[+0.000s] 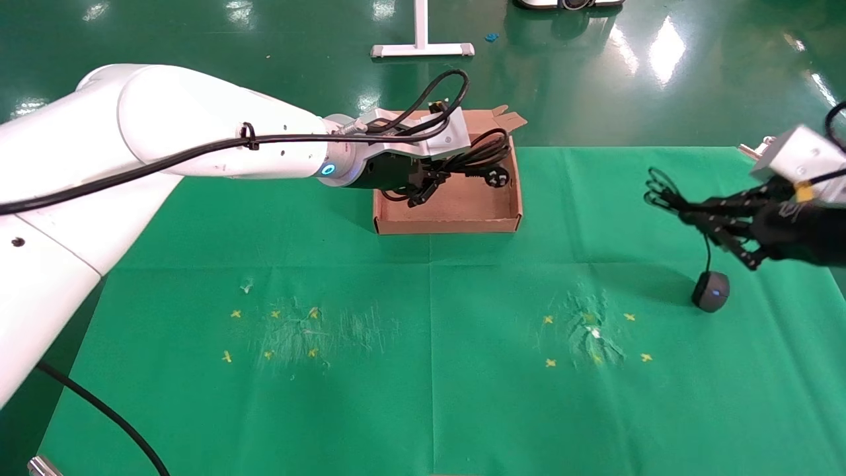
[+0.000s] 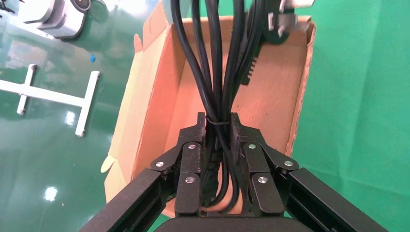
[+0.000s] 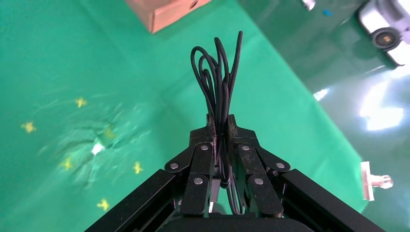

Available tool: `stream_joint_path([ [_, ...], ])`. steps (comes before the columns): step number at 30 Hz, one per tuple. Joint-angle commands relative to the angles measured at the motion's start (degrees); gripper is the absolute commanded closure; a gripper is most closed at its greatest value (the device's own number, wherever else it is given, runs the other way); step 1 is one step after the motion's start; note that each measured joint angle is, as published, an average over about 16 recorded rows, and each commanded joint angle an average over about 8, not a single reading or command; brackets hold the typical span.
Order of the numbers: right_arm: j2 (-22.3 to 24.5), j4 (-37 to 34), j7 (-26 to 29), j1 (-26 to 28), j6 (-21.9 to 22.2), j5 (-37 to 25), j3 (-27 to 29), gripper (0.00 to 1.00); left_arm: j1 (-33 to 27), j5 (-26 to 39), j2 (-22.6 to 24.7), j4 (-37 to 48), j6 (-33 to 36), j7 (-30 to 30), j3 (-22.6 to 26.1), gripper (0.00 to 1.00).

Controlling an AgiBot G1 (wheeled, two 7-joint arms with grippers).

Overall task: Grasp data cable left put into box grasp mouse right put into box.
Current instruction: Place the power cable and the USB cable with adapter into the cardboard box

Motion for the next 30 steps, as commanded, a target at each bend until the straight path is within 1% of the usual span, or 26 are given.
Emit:
stream_joint_path([
  [1, 0.5, 0.0, -0.1, 0.2, 0.4, 0.6, 0.6, 1.00, -0.5, -1.7, 0.0, 0.6, -0.8, 0.3, 1.7, 0.00],
  [5, 0.0, 0.0, -0.8, 2.2, 0.8, 1.8, 1.6, 1.00, -2.0, -2.9, -0.4, 3.2, -1.2, 0.1, 4.0, 0.00],
  [9, -1.9, -0.2, -1.7, 4.8, 1.0, 2.1, 1.9, 1.00, -4.0, -3.6, -1.6, 6.7, -0.9, -0.6, 4.9, 0.00],
  [12, -4.4, -0.8, -2.6, 7.1, 1.1, 1.6, 1.4, 1.00, -5.7, -3.7, -4.0, 8.9, -0.2, -1.6, 4.8, 0.00],
  [15, -7.5, -1.8, -3.6, 9.6, 1.0, 0.7, 0.5, 1.00, -7.3, -3.6, -8.4, 9.3, 1.5, -3.2, 4.6, 0.00],
  [18, -11.0, -3.4, -4.8, 12.0, 0.9, -0.3, -0.7, 1.00, -8.3, -3.2, -13.0, 7.5, 3.6, -5.3, 4.5, 0.00],
  [21, -14.7, -5.4, -6.4, 14.2, 0.7, -1.1, -2.0, 1.00, -8.5, -2.5, -16.3, 4.2, 5.0, -7.8, 4.8, 0.00],
  [30, -27.5, -13.3, -12.7, 19.0, 0.8, -4.4, -7.2, 1.00, -7.4, 1.0, -19.9, -5.0, 5.2, -15.3, 5.8, 0.00],
])
